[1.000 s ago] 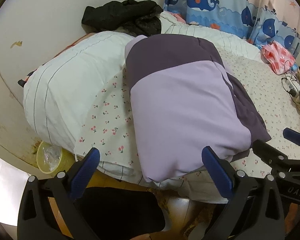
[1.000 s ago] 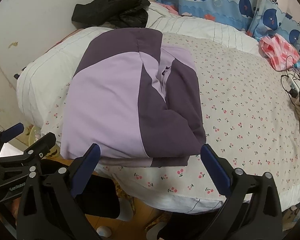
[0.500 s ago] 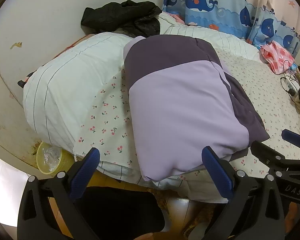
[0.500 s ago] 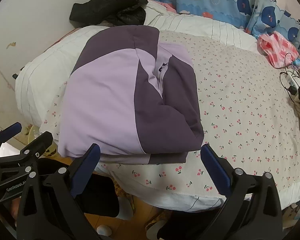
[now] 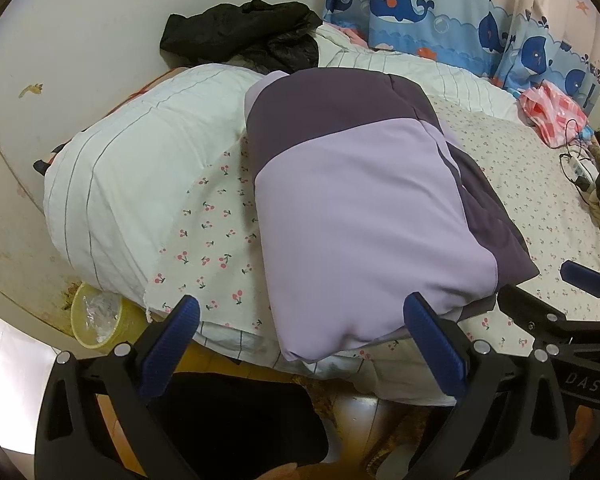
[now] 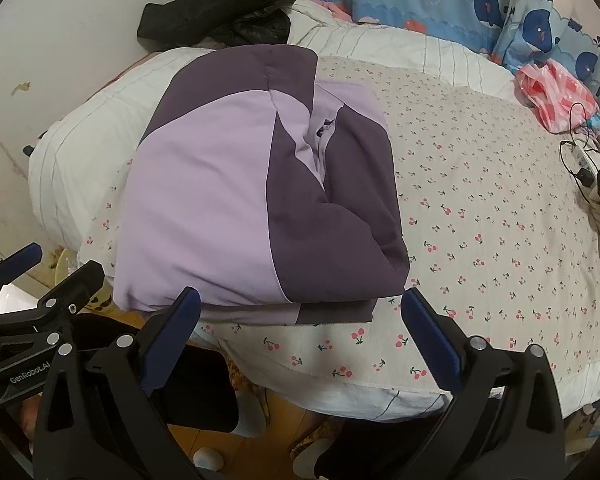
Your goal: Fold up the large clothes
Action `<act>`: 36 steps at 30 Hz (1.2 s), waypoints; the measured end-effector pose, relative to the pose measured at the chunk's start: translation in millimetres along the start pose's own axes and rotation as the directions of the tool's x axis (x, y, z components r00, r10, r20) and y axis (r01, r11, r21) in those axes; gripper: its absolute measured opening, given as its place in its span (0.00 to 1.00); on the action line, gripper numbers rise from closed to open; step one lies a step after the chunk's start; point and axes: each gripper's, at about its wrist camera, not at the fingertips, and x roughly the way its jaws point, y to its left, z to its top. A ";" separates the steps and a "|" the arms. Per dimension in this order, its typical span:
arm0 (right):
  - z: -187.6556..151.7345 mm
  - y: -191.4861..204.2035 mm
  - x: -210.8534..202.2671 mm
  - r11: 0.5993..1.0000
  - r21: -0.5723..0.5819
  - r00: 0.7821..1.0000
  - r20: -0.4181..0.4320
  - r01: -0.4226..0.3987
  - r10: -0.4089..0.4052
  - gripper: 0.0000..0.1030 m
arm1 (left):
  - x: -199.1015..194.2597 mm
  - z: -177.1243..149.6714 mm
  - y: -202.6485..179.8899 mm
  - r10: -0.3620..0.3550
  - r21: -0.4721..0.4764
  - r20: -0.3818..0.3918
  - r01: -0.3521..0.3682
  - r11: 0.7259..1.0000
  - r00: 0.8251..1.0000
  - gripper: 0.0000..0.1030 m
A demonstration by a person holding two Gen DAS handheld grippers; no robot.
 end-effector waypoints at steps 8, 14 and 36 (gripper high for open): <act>-0.7 -1.3 -0.3 1.000 0.000 1.000 0.002 0.000 0.000 0.94 | -2.4 0.0 -0.6 -0.003 0.001 0.017 0.003 1.000 1.000 0.95; -0.9 -2.1 -0.6 1.000 0.000 1.000 0.002 0.000 0.000 0.94 | -3.6 2.0 1.9 -0.006 -0.005 0.031 0.006 1.000 0.999 0.95; -1.8 -0.9 -0.7 1.000 0.000 1.000 0.000 0.001 -0.001 0.94 | -9.3 0.3 -2.7 -0.012 0.003 0.052 0.011 1.000 0.999 0.95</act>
